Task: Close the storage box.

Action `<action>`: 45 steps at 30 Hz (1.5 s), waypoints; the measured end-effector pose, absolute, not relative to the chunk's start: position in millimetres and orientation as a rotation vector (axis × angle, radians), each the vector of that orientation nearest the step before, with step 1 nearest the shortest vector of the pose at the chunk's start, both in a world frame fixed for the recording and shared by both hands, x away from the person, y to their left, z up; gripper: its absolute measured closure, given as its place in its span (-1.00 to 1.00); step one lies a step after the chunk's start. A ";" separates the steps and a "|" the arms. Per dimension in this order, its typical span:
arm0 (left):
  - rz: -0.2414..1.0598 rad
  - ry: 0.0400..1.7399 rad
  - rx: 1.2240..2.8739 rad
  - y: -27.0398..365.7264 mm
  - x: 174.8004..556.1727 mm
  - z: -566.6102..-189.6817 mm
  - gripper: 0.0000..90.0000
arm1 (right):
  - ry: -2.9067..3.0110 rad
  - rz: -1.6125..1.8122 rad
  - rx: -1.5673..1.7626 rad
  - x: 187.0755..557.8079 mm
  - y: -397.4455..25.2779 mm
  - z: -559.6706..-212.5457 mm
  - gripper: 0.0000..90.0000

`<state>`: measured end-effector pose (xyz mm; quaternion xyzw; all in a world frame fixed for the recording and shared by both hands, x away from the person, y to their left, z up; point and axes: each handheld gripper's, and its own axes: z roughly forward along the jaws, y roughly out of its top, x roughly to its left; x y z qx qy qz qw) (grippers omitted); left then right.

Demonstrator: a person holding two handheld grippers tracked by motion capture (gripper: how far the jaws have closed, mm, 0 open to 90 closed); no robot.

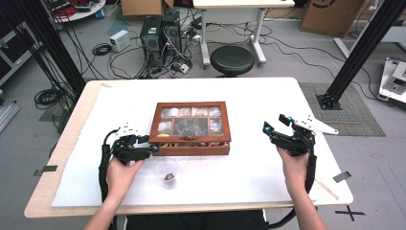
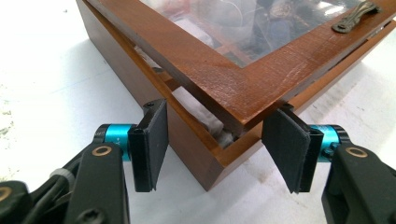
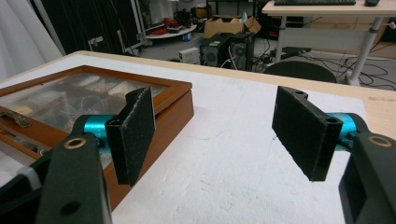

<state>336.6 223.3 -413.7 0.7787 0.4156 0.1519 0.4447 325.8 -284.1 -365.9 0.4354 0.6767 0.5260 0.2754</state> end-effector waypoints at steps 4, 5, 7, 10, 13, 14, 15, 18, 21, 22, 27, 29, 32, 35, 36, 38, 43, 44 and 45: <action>0.369 1.029 1.959 222.1 335.6 -415.9 -0.08 | 1.816 1.414 1.175 325.5 -284.2 -365.8 -0.32; 0.368 1.031 1.959 222.0 335.4 -416.6 -0.08 | 1.817 1.414 1.176 325.5 -284.1 -365.8 -0.32; 0.367 1.032 1.960 222.0 334.9 -417.3 -0.08 | 1.819 1.412 1.172 325.8 -284.0 -366.0 -0.32; 0.360 1.031 1.970 222.3 334.4 -418.2 -0.08 | 1.819 1.412 1.173 325.6 -283.8 -366.0 -0.32; 0.357 1.034 1.971 222.2 333.7 -419.9 -0.08 | 1.818 1.413 1.177 325.5 -284.2 -366.0 -0.32; 0.355 1.032 1.971 222.5 333.6 -420.1 -0.08 | 1.818 1.413 1.176 325.5 -284.2 -366.0 -0.32; 0.356 1.033 1.970 222.5 333.6 -420.2 -0.08 | 1.818 1.412 1.175 325.5 -284.1 -366.0 -0.32; 0.351 1.030 1.980 222.6 333.3 -420.8 -0.08 | 1.819 1.412 1.172 325.3 -283.6 -366.0 -0.32; 0.349 1.030 1.984 222.3 332.4 -422.4 -0.08 | 1.820 1.412 1.171 325.6 -283.8 -366.2 -0.32; 0.347 1.028 1.986 222.3 332.4 -422.4 -0.08 | 1.821 1.411 1.173 325.6 -283.8 -366.2 -0.32; 0.348 1.029 1.994 222.4 331.1 -423.3 -0.08 | 1.822 1.410 1.172 325.4 -283.5 -366.2 -0.32; 0.352 1.025 1.986 223.9 330.2 -422.5 -0.07 | 1.820 1.411 1.171 325.5 -283.7 -366.3 -0.32; 0.354 1.028 1.968 225.6 328.9 -421.5 -0.07 | 1.822 1.410 1.174 325.6 -283.5 -366.4 -0.32; 0.373 1.017 1.968 228.6 326.3 -421.1 -0.08 | 1.822 1.410 1.177 325.4 -283.0 -366.5 -0.32; 0.381 1.013 1.964 230.2 325.1 -420.5 -0.08 | 1.819 1.414 1.175 325.7 -283.0 -366.4 -0.32; 0.388 1.004 1.946 234.1 323.7 -418.6 -0.10 | 1.813 1.416 1.178 326.2 -283.3 -366.1 -0.32; 0.477 0.951 1.884 246.0 318.4 -408.4 -0.21 | 1.806 1.414 1.194 327.8 -284.5 -366.7 -0.33; 0.494 0.937 1.867 248.5 316.6 -405.4 -0.23 | 1.804 1.414 1.194 327.6 -284.6 -366.6 -0.34; 0.516 0.922 1.852 251.1 314.6 -402.4 -0.23 | 1.803 1.415 1.193 327.1 -284.7 -366.4 -0.34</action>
